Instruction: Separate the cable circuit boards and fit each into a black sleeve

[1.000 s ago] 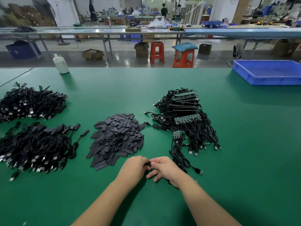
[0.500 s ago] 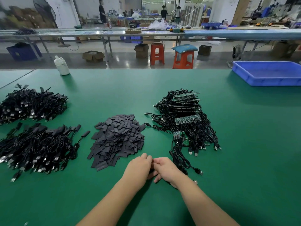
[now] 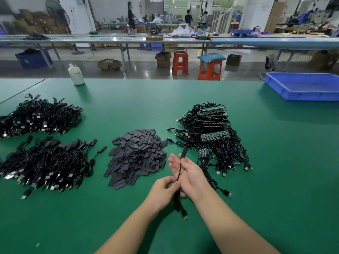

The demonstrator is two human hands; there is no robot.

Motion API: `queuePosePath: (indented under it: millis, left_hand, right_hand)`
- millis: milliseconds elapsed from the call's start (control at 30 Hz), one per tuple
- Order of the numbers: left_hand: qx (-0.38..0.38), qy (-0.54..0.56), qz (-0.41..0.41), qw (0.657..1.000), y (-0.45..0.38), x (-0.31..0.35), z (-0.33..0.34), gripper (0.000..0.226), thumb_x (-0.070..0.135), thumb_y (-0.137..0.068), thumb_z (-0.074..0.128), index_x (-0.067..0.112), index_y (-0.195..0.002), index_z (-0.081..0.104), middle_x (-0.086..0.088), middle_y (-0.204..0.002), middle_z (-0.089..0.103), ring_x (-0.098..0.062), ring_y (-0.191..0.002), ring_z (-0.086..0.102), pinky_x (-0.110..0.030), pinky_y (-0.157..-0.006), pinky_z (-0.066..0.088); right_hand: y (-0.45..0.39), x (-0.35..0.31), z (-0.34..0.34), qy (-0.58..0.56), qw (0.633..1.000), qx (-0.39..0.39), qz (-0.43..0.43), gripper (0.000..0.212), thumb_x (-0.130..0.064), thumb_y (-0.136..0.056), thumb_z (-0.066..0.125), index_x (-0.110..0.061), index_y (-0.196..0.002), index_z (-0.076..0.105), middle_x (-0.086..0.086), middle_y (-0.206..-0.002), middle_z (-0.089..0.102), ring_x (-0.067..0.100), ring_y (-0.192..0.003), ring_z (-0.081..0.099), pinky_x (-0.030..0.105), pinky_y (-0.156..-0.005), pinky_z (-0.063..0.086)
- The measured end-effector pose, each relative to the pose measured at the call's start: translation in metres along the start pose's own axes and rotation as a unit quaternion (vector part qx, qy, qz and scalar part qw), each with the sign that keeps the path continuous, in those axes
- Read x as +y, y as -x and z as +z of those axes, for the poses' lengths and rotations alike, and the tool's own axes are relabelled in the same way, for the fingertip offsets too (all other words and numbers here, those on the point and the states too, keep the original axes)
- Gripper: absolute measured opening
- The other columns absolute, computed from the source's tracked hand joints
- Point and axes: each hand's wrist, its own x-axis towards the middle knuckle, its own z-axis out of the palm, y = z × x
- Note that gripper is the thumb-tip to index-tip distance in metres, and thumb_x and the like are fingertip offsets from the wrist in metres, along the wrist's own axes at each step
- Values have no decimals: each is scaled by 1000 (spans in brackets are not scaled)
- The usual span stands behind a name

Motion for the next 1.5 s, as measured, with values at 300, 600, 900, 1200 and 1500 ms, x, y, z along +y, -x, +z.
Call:
queuePosePath:
  millis: [300, 600, 900, 1200, 1500]
  left_hand:
    - [230, -266, 60, 934, -4, 27, -81, 8, 34, -93, 66, 38, -88, 71, 22, -76, 69, 1, -72, 64, -16, -58, 43]
    - [356, -419, -49, 834, -22, 18, -225, 70, 29, -87, 73, 8, -145, 40, -21, -134, 55, -39, -120, 53, -50, -98, 45]
    - [243, -656, -66, 711, -37, -9, -251, 39, 11, -94, 59, 13, -133, 59, -9, -132, 56, -30, -120, 47, -42, -95, 48]
    - [305, -707, -36, 637, -35, -7, -238, 24, 6, -84, 60, 9, -105, 70, -17, -125, 60, -36, -106, 52, -43, -84, 46]
    - [225, -537, 188, 791, -42, 16, -110, 25, 11, -90, 60, 17, -111, 72, 3, -111, 69, -17, -100, 63, -35, -88, 55]
  right_hand:
    - [-6, -33, -43, 807, 525, 130, -238, 36, -29, -100, 51, -22, -134, 57, 0, -141, 53, 19, -132, 40, 37, -110, 37]
    - [-2, -43, -77, 830, 531, 103, -136, 35, -36, -100, 49, -29, -132, 60, 5, -153, 42, 25, -137, 41, 39, -112, 36]
    - [-3, -47, -69, 834, 515, 147, -133, 21, -44, -96, 54, -24, -94, 61, -9, -88, 63, 11, -72, 61, 33, -70, 55]
    - [-2, -32, -72, 840, 499, 185, -107, 49, -63, -88, 59, -27, -114, 39, -10, -64, 56, 8, -51, 51, 26, -41, 31]
    - [-14, -31, -66, 734, 640, 188, -127, 64, -21, -89, 70, -18, -144, 38, -10, -80, 59, 0, -68, 48, 22, -53, 35]
